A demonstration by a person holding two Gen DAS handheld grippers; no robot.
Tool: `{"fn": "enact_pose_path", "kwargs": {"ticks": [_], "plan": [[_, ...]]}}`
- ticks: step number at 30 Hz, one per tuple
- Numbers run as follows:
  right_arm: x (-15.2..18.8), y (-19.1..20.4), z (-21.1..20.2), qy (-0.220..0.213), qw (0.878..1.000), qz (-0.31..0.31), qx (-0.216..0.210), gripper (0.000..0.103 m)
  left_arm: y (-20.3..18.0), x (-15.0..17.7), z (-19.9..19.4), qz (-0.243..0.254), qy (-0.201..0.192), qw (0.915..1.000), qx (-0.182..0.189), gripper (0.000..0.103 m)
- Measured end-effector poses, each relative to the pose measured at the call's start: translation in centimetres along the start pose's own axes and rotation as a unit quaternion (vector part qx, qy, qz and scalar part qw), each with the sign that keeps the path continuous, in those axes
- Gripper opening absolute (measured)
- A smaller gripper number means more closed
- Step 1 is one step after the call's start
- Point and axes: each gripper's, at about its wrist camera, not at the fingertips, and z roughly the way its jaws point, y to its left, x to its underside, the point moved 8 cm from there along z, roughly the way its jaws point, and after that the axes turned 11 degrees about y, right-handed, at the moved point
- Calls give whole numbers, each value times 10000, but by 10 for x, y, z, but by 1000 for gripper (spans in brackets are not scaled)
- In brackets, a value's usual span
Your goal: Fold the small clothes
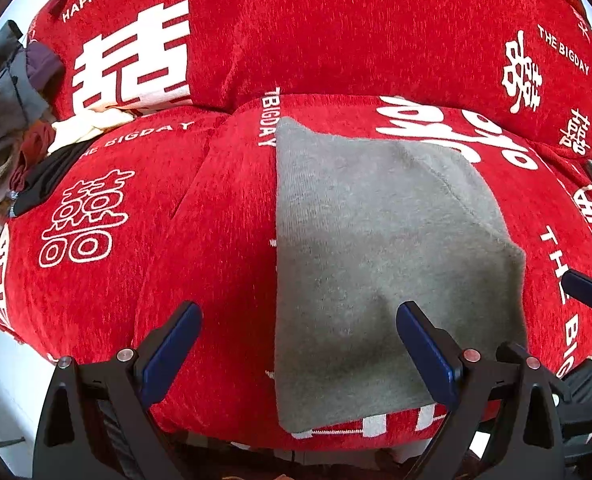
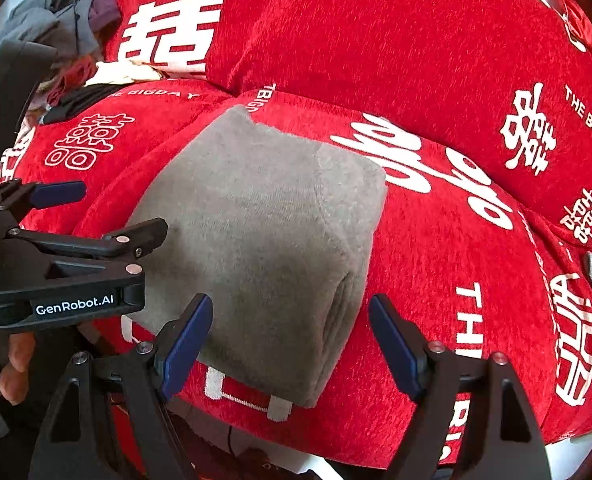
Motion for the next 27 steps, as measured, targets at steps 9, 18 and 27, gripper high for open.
{"fn": "enact_pose_path", "kwargs": {"ticks": [9, 18, 27], "plan": [[3, -8, 11, 171, 9997, 170, 58, 83, 0, 7, 11, -131, 149, 9997, 159, 99], [3, -12, 19, 292, 9993, 183, 160, 83, -3, 12, 16, 38, 315, 9994, 165, 99], [-1, -13, 24, 357, 9990, 206, 183, 83, -7, 7, 18, 194, 272, 9994, 68, 99]]}}
